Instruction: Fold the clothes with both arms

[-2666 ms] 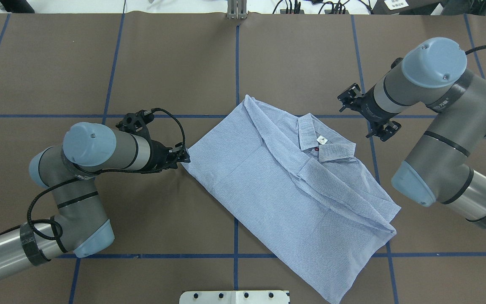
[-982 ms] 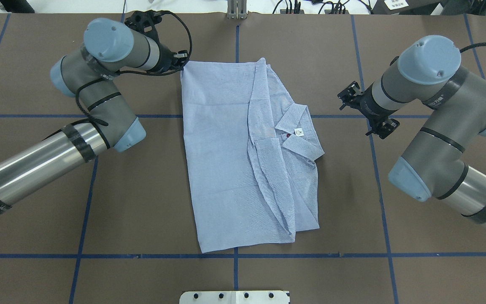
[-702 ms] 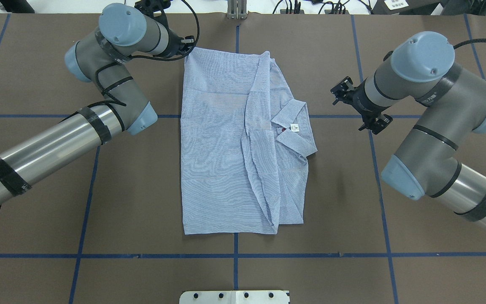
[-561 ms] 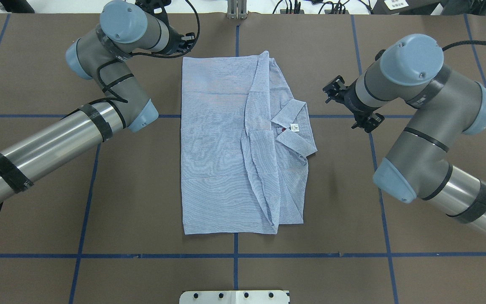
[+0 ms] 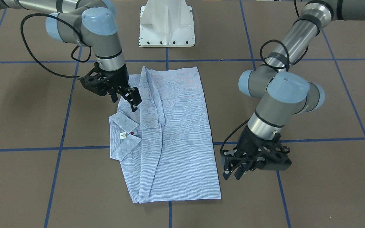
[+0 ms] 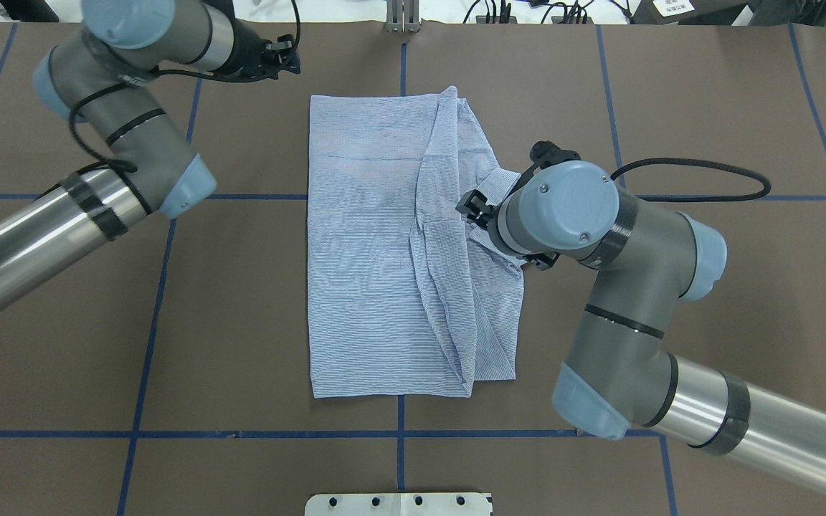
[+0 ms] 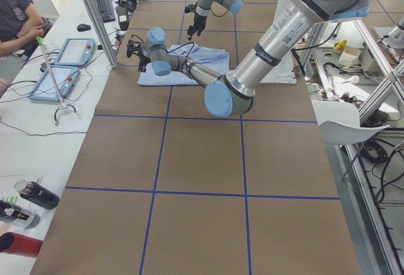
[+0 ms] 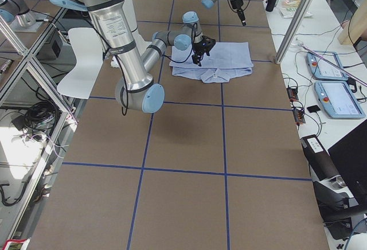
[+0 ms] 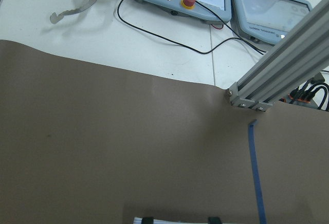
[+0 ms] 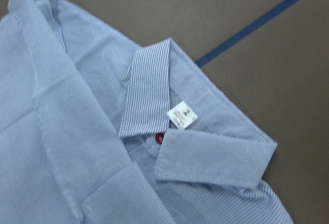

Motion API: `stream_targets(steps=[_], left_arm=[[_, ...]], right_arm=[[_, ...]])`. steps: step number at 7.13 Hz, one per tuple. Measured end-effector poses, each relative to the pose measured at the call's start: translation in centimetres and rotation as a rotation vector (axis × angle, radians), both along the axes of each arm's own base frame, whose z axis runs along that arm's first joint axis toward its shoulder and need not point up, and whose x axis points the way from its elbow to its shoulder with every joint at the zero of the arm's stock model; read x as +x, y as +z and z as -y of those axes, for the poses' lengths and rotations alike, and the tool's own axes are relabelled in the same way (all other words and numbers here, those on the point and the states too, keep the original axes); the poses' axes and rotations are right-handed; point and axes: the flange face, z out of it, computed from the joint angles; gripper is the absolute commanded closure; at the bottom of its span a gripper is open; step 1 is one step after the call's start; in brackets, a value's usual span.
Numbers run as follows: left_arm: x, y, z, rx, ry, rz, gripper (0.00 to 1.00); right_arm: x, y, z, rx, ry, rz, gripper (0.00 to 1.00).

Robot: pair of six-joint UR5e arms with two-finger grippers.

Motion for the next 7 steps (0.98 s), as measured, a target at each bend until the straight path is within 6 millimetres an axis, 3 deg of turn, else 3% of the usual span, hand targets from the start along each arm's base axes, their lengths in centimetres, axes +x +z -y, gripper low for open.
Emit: stream_targets(steps=[2, 3, 5, 7], left_arm=[[-6.1, 0.5, -6.7, -0.01, 0.035, -0.016, 0.54], [-8.2, 1.0, -8.5, -0.033, 0.036, -0.005, 0.54], [-10.1, 2.5, -10.0, -0.067, 0.032, 0.015, 0.54], [-10.4, 3.4, -10.3, -0.082, 0.031, 0.023, 0.54]], right_arm=[[-3.7, -0.8, -4.5, 0.116, -0.161, -0.056, 0.0], [-5.3, -1.1, -6.5, 0.201, -0.28, -0.109, 0.0], [-7.5, -1.6, -9.5, 0.338, -0.507, -0.23, 0.0], [-8.6, -0.5, -11.1, 0.437, -0.669, -0.309, 0.0]])
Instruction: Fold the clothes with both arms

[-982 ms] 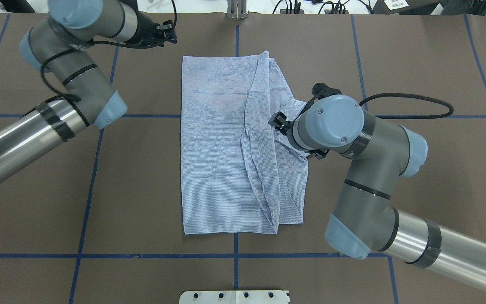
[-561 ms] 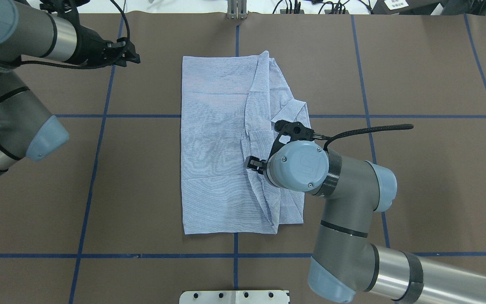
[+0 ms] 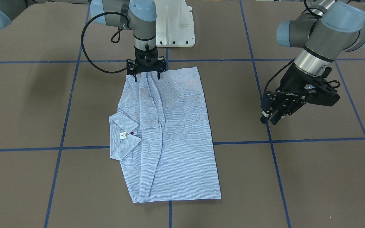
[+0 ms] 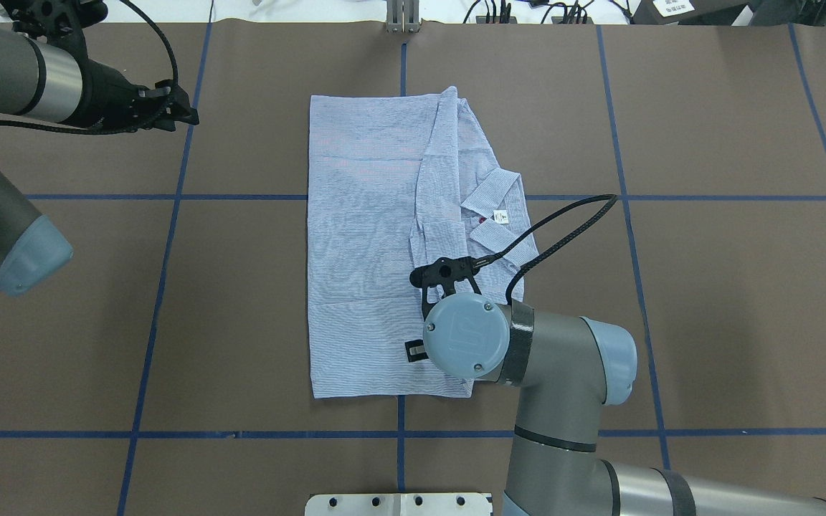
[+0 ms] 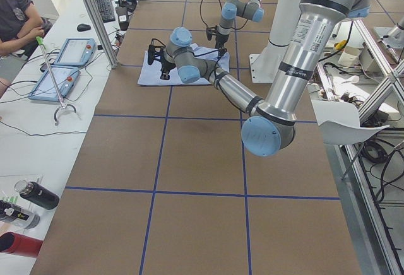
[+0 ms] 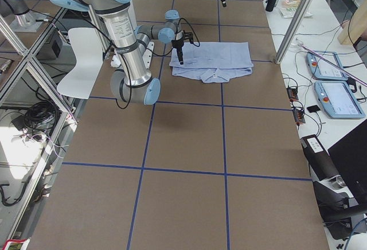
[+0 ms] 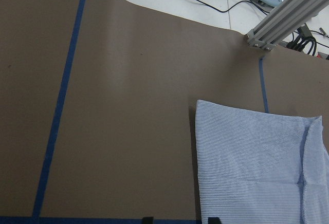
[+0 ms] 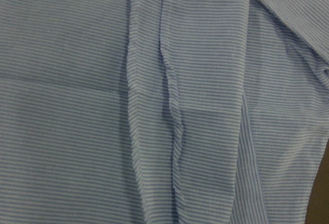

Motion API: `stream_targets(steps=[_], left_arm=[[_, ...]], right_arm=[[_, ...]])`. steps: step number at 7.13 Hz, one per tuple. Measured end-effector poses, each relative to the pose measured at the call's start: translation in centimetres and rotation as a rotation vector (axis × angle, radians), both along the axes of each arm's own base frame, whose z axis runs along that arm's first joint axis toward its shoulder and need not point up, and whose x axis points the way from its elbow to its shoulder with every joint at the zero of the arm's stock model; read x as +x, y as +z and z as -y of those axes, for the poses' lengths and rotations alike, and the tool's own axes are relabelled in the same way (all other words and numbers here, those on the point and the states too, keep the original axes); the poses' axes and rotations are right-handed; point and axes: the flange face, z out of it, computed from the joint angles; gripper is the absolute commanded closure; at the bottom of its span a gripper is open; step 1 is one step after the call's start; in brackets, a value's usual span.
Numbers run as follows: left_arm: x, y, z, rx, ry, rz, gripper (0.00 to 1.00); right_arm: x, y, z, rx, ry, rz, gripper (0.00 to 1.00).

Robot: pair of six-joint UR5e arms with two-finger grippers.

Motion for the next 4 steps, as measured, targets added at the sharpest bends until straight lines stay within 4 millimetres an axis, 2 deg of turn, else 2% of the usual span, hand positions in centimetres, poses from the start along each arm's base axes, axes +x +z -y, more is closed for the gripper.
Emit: stream_targets(steps=[2, 4], left_arm=[[-0.1, 0.7, -0.1, -0.01, 0.0, 0.006, 0.54], [0.0, 0.7, -0.1, -0.012, 0.001, 0.007, 0.54]], right_arm=[[-0.3, 1.4, -0.5, 0.062, -0.107, -0.07, 0.0], [0.8, 3.9, 0.0, 0.084, -0.146, -0.119, 0.0]])
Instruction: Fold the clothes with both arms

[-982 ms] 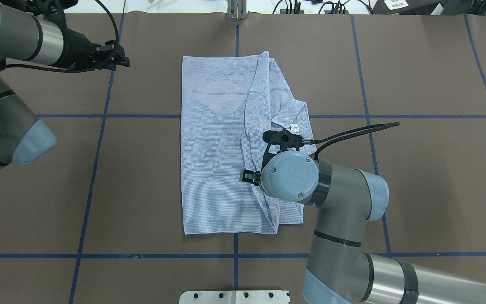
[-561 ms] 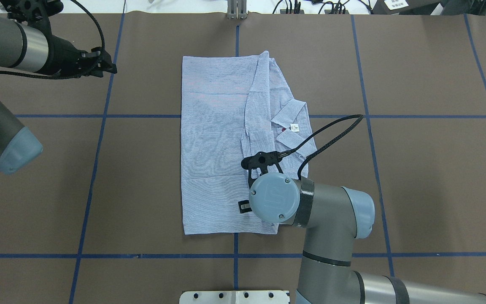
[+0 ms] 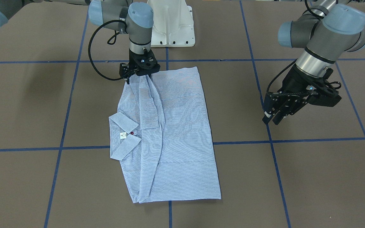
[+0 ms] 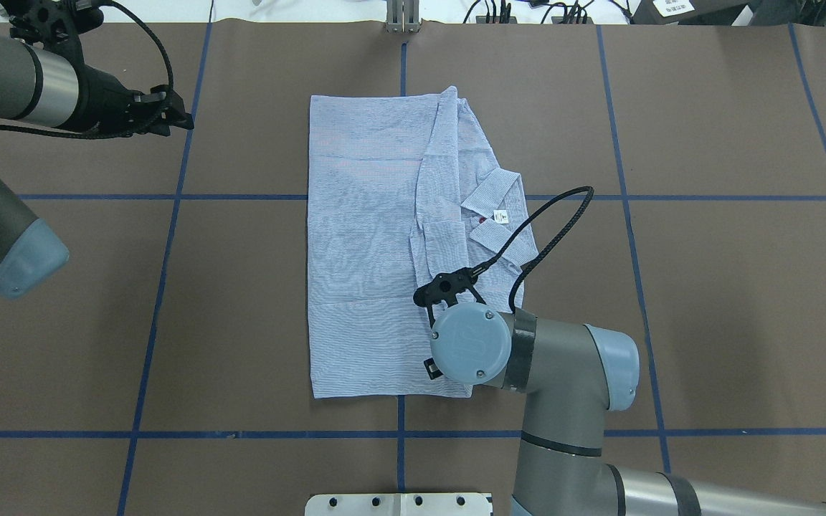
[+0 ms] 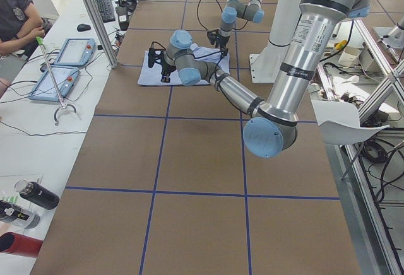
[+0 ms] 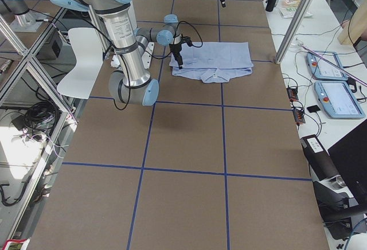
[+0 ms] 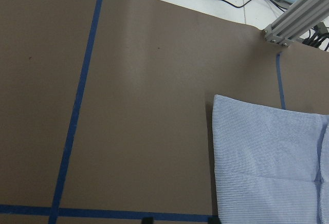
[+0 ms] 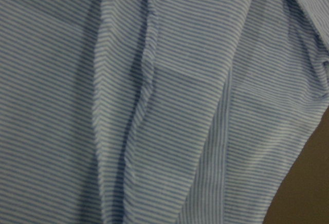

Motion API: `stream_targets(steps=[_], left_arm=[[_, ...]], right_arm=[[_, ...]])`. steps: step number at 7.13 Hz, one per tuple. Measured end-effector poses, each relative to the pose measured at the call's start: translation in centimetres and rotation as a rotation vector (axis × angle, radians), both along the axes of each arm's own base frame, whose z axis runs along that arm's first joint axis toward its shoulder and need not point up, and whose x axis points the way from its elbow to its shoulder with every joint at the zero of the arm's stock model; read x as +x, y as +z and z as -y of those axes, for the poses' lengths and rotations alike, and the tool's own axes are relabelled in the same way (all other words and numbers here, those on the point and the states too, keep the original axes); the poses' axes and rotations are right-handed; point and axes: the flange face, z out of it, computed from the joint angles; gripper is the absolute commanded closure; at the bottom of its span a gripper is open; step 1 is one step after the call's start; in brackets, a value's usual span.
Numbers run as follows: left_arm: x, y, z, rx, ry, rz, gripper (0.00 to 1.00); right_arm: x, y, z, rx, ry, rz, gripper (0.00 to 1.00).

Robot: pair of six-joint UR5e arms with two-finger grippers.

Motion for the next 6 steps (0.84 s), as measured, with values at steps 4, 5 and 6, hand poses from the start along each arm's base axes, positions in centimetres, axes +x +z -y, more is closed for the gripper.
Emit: stream_targets(steps=[4, 5, 6], left_arm=[[0.1, -0.7, -0.2, -0.005, 0.019, -0.021, 0.54], [0.1, -0.9, -0.2, -0.004, 0.02, -0.024, 0.54], [0.1, -1.1, -0.3, -0.002, 0.019, -0.027, 0.54]], right_arm=[[6.7, 4.2, 1.7, 0.036, -0.008, -0.045, 0.0], [7.6, 5.2, 1.6, 0.03, 0.014, -0.055, 0.0], [8.4, 5.9, 1.4, 0.02, 0.04, -0.064, 0.0]])
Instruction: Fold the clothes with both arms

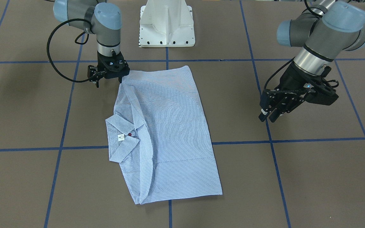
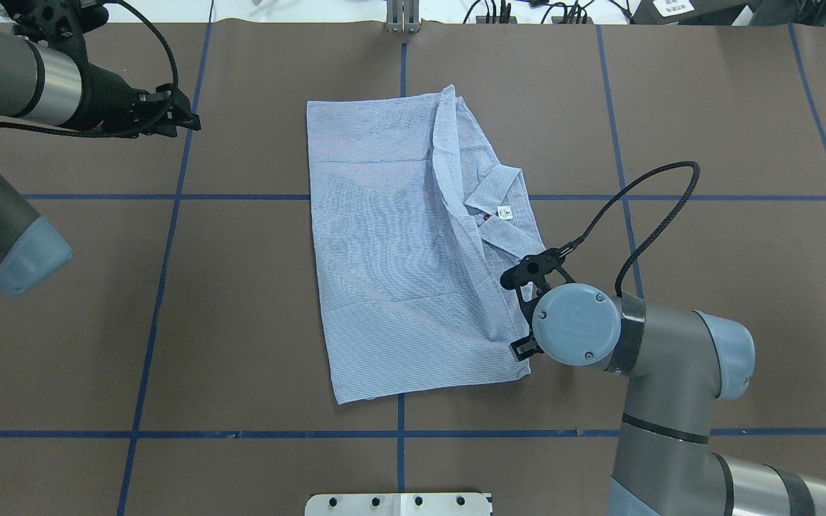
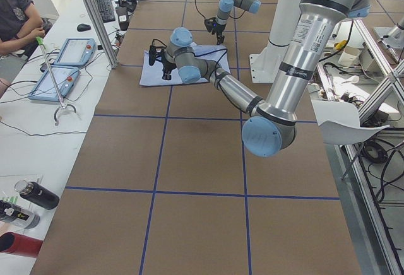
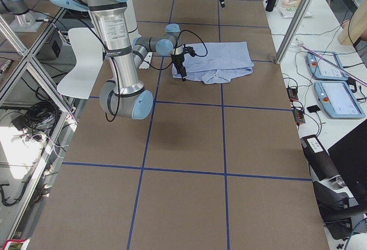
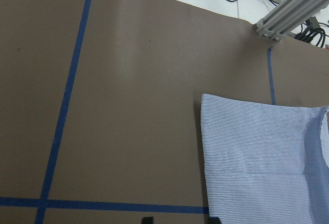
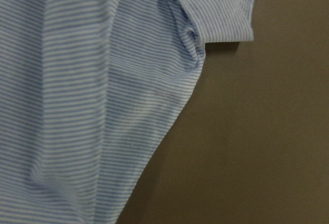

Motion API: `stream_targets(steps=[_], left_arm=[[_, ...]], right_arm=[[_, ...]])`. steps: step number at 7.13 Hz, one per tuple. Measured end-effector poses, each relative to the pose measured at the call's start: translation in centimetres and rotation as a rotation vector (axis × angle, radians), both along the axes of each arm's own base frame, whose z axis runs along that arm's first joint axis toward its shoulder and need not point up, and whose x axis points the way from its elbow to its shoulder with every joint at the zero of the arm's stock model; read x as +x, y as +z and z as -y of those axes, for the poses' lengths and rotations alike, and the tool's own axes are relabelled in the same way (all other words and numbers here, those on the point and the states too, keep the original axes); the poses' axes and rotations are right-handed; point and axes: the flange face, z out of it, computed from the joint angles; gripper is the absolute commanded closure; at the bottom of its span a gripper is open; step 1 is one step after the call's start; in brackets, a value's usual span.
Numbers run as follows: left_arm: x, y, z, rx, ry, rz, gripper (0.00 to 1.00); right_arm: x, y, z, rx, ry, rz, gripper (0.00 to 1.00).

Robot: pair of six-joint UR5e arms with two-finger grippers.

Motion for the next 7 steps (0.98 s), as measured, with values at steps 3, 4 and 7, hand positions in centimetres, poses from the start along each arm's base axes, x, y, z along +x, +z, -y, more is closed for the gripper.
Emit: stream_targets(steps=[3, 4, 7], left_arm=[[0.0, -0.3, -0.1, 0.005, 0.0, -0.004, 0.54], [0.0, -0.4, -0.1, 0.006, 0.001, -0.005, 0.54], [-1.3, -0.6, -1.1, 0.015, 0.012, -0.017, 0.54]], right_arm=[[3.3, 2.7, -1.0, -0.025, 0.022, -0.03, 0.0], [2.8, 1.8, -0.6, -0.021, 0.026, -0.018, 0.0], [-2.5, -5.4, 3.8, 0.012, 0.063, 0.062, 0.0]])
